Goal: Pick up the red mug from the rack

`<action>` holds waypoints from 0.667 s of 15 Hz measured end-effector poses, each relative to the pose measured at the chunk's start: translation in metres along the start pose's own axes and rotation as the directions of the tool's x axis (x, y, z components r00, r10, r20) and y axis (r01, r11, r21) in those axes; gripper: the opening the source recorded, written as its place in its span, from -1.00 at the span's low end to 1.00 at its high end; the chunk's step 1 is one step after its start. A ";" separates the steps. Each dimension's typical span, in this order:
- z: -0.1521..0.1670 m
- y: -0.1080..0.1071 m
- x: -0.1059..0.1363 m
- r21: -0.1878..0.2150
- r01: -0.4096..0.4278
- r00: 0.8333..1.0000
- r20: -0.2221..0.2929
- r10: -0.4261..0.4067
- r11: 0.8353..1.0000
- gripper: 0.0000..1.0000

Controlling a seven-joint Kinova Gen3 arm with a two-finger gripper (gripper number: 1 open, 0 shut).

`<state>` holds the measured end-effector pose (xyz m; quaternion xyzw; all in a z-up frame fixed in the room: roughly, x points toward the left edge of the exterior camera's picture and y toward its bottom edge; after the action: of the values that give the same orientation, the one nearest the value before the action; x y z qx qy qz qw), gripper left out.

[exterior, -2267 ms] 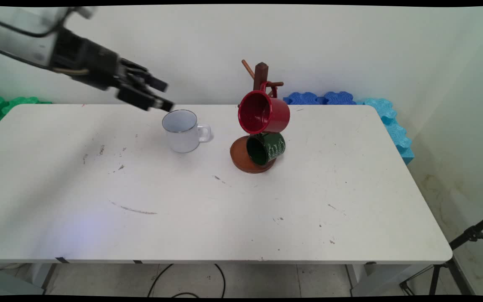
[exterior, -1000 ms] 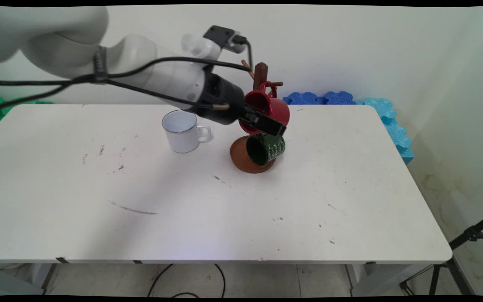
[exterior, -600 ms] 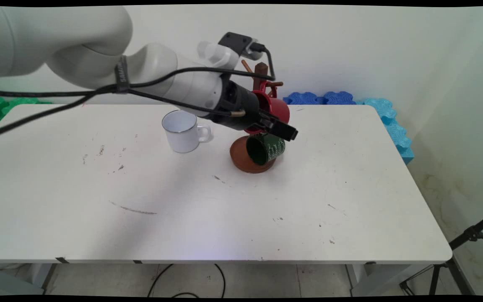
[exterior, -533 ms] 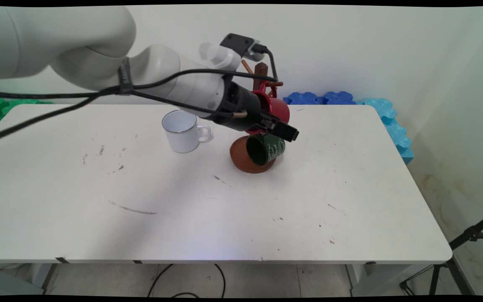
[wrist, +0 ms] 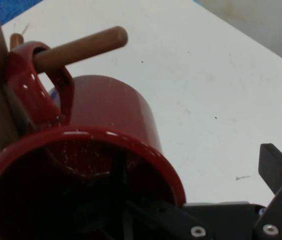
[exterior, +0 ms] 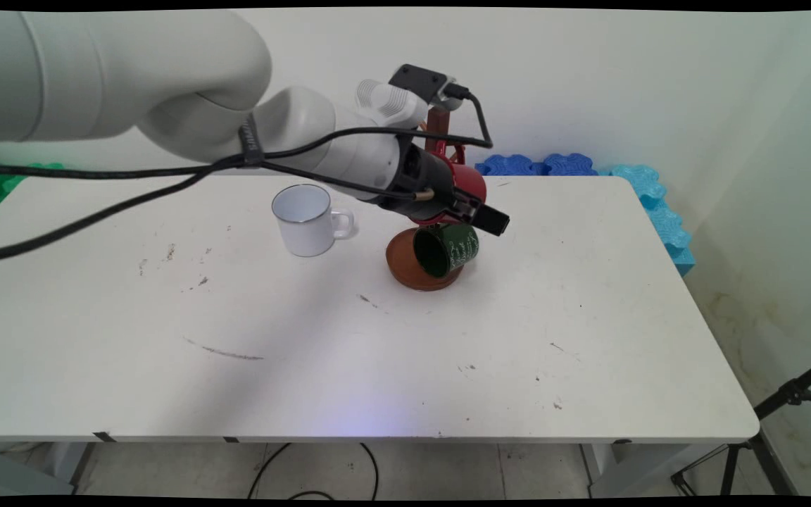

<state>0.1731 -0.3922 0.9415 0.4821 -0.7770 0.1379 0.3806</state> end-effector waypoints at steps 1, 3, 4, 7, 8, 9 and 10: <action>0.003 -0.001 0.000 0.004 -0.003 1.000 -0.001 0.003 1.000 1.00; 0.008 -0.002 0.001 0.008 -0.008 1.000 -0.004 0.008 1.000 1.00; 0.010 -0.002 0.001 0.009 -0.011 1.000 -0.005 0.012 1.000 -1.00; 0.012 -0.003 0.001 0.009 -0.025 1.000 -0.008 0.025 1.000 -1.00; 0.012 -0.003 0.001 0.009 -0.031 0.999 -0.009 0.031 0.999 -1.00; 0.012 -0.002 0.001 0.008 -0.035 0.999 -0.010 0.035 0.999 -1.00; 0.011 -0.002 0.001 0.006 -0.041 0.999 -0.012 0.041 0.999 -1.00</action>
<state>0.1694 -0.4008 0.9345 0.4663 -0.7841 0.1508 0.3808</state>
